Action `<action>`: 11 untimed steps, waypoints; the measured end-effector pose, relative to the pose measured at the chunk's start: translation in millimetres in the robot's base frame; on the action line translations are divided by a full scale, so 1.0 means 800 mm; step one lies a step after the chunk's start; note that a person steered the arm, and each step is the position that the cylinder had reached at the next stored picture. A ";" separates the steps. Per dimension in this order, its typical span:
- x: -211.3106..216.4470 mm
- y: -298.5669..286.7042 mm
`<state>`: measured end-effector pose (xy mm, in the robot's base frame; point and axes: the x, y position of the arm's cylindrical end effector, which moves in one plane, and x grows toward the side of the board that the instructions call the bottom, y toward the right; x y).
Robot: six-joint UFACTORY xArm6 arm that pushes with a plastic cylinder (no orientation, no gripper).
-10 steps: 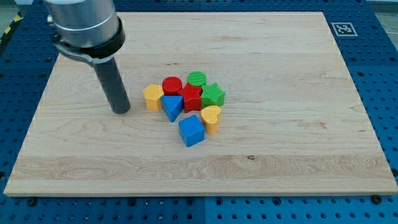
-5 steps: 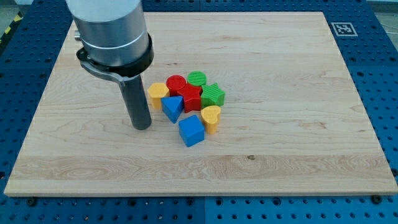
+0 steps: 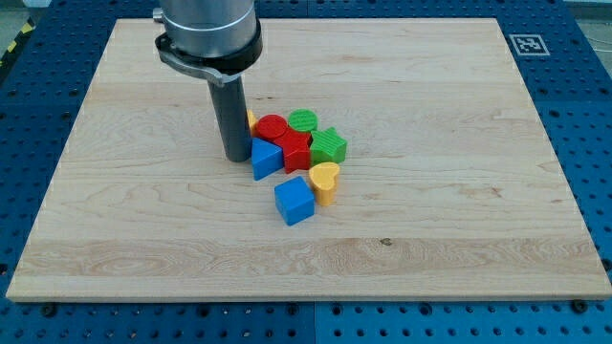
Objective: Separate yellow hexagon from red circle and blue triangle
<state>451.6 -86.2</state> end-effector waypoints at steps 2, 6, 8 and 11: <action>-0.034 0.007; -0.103 0.011; -0.103 0.022; -0.117 0.053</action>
